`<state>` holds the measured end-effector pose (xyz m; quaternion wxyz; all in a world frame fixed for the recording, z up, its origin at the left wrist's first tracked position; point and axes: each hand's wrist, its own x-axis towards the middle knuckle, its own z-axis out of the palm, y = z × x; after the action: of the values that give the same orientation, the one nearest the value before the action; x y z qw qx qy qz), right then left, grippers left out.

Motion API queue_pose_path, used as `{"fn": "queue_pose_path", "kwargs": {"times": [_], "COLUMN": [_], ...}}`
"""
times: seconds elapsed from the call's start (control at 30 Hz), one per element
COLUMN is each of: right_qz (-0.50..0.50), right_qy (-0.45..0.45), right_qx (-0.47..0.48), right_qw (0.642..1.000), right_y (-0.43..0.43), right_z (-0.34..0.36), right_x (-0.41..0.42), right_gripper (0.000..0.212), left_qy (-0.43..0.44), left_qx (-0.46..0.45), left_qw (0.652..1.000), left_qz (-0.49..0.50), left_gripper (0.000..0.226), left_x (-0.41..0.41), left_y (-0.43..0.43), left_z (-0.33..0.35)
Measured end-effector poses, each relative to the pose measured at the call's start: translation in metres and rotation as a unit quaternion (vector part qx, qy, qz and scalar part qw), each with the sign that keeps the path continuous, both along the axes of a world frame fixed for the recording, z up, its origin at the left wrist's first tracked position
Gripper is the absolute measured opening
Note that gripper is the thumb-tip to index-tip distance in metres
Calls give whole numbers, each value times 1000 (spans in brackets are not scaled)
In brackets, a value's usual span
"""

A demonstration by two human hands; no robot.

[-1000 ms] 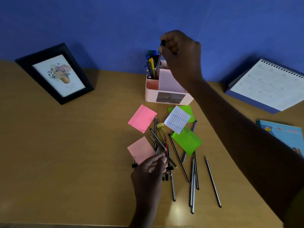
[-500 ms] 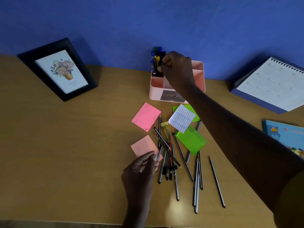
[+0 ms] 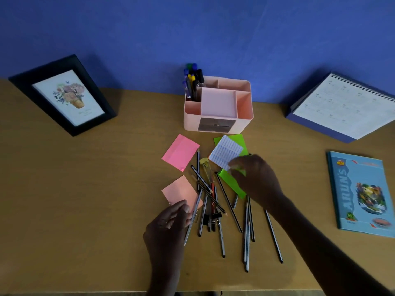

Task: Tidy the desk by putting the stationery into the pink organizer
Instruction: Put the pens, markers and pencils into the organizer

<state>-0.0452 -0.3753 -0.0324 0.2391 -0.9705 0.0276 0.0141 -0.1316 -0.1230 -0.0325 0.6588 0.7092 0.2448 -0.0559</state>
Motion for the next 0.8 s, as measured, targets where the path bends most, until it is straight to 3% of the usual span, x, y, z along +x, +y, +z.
{"fn": "queue_pose_path", "kwargs": {"times": [0.1, 0.3, 0.53, 0.73, 0.8], "right_qz": [15, -13, -57, -27, -29], "right_qy": [-1, -46, -77, -46, -16], "right_qx": [-59, -109, -28, 44, 50], "right_qw": [998, 993, 995, 998, 998], "right_y": [-6, -26, -18, 34, 50], "right_z": [-12, -19, -11, -11, -20], "right_x": [-33, -58, -81, -131, -149], "right_gripper": [27, 24, 27, 5, 8], "left_qy": [-1, -7, -27, -124, -134], "left_qx": [9, 23, 93, 206, 238], "left_qw": [1000, 1000, 994, 955, 943], "left_qz": [-2, -7, -58, -172, -188], "left_gripper": [14, 14, 16, 21, 20], "left_x": [-3, -9, -18, -32, -35], "left_y": [1, 2, -1, -24, -25], "left_z": [-1, -2, -12, -14, -20]}}
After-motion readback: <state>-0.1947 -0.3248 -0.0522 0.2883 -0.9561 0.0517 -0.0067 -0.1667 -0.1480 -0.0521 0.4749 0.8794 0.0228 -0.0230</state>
